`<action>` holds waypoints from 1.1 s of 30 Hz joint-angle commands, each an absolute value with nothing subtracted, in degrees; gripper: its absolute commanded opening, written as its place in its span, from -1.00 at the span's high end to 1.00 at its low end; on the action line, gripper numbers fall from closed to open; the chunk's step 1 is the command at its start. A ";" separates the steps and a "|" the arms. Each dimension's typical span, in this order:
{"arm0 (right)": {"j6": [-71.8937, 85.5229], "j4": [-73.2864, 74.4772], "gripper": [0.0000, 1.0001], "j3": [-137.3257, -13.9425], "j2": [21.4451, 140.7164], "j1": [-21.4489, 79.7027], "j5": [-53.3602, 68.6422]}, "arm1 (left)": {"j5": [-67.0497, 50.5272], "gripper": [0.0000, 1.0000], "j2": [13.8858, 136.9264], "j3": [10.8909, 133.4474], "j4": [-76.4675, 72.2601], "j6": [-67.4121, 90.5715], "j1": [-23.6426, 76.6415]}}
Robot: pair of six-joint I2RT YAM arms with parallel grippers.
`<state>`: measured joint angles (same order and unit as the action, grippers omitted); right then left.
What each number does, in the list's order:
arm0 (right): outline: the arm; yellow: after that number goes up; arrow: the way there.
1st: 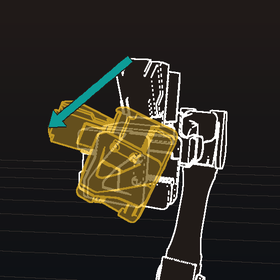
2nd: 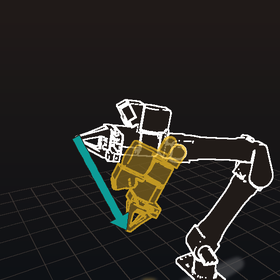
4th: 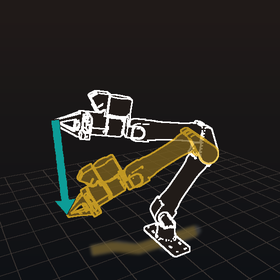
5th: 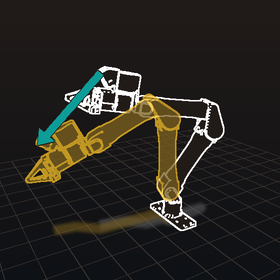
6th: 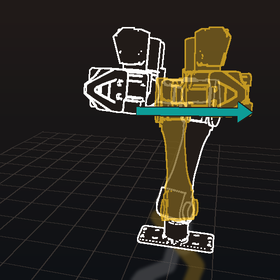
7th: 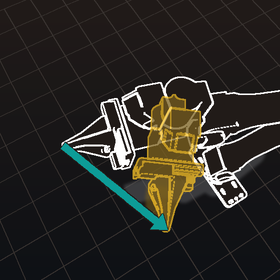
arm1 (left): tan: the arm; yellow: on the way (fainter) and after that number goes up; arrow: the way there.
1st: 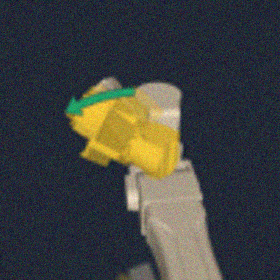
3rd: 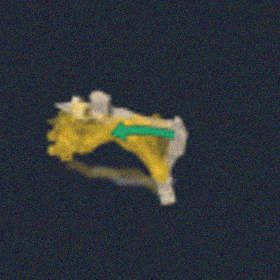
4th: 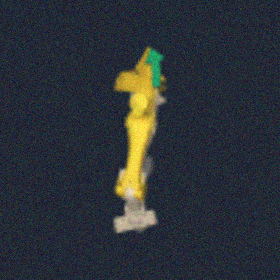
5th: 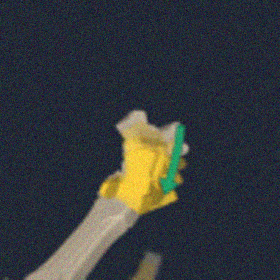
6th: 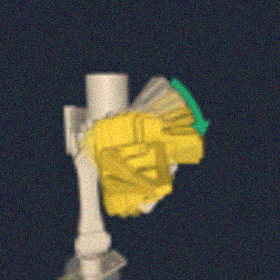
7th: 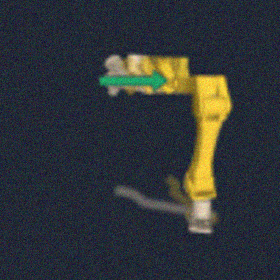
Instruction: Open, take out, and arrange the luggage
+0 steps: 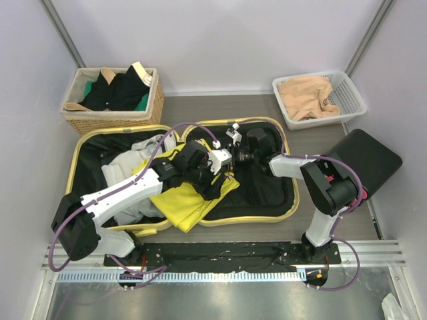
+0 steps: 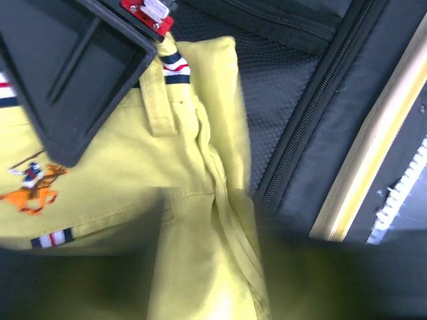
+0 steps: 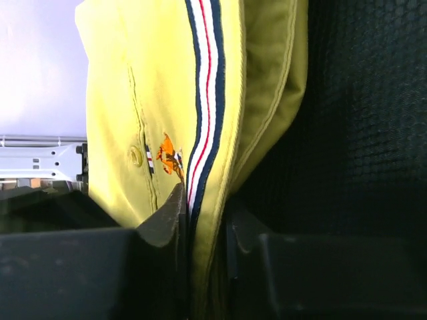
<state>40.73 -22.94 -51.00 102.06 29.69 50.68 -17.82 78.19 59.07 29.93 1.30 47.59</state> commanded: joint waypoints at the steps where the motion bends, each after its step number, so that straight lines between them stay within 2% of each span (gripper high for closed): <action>1: 39.82 -24.18 0.98 -53.43 94.76 27.09 48.01 | -11.09 -0.62 73.31 61.87 28.48 1.93 47.82; 2: 36.77 -19.65 0.98 -54.05 92.57 25.85 46.51 | -9.42 -0.89 72.69 62.14 28.30 1.93 47.46; 4: 32.37 -9.82 0.98 -57.28 90.80 21.39 42.48 | -9.23 -0.99 70.49 63.63 28.21 2.37 45.18; 10: 20.76 7.16 0.98 -66.33 89.47 11.26 31.92 | -9.75 -0.99 67.50 70.04 27.07 6.67 32.36; 15: 8.64 19.33 0.98 -76.01 91.31 10.37 10.08 | -8.52 -0.99 69.08 76.46 28.74 9.92 23.58; 18: 5.99 21.62 0.98 -80.50 92.90 9.85 3.10 | -11.68 -0.99 68.73 76.38 27.17 12.65 18.74; 25: 0.36 26.09 0.98 -95.68 100.89 5.72 -5.08 | -11.08 -0.99 66.88 69.79 24.61 12.48 15.03; 33: -3.16 31.02 0.98 -111.52 113.19 -1.75 -5.63 | -9.59 -1.00 68.11 68.47 25.05 11.60 15.03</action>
